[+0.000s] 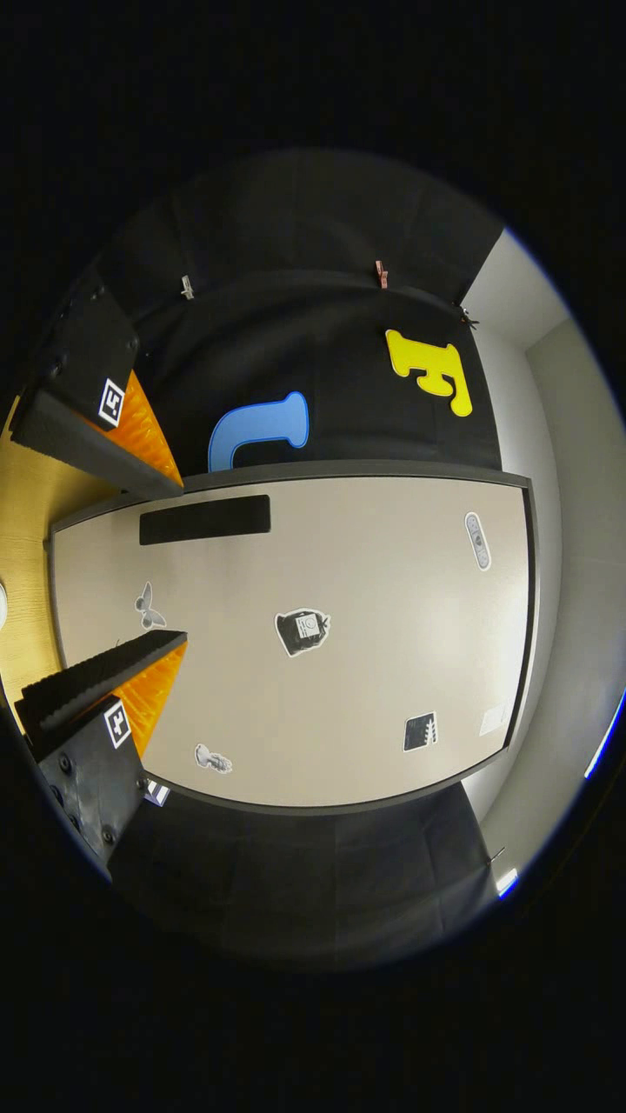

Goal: Open the shoe cabinet door, grab the shoes and put them into the shoe cabinet, then close the shoe cabinet door.

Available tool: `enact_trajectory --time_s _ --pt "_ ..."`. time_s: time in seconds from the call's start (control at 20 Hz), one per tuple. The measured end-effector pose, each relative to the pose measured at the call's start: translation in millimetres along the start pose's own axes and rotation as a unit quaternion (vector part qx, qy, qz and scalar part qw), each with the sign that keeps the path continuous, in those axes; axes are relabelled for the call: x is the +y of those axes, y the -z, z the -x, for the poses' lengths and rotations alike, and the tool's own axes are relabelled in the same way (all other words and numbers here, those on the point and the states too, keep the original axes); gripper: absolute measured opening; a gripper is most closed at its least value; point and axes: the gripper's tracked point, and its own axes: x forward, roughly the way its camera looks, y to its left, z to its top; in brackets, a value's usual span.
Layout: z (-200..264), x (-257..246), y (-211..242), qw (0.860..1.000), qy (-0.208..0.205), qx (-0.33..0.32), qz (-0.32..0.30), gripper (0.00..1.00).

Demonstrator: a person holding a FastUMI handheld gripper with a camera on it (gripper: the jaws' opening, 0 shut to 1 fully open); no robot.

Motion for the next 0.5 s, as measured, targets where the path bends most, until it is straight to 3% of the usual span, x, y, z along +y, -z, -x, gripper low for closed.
enact_trajectory --time_s 0.5 --pt "-67 14 24 1.0 0.019 0.009 -0.01 0.98"
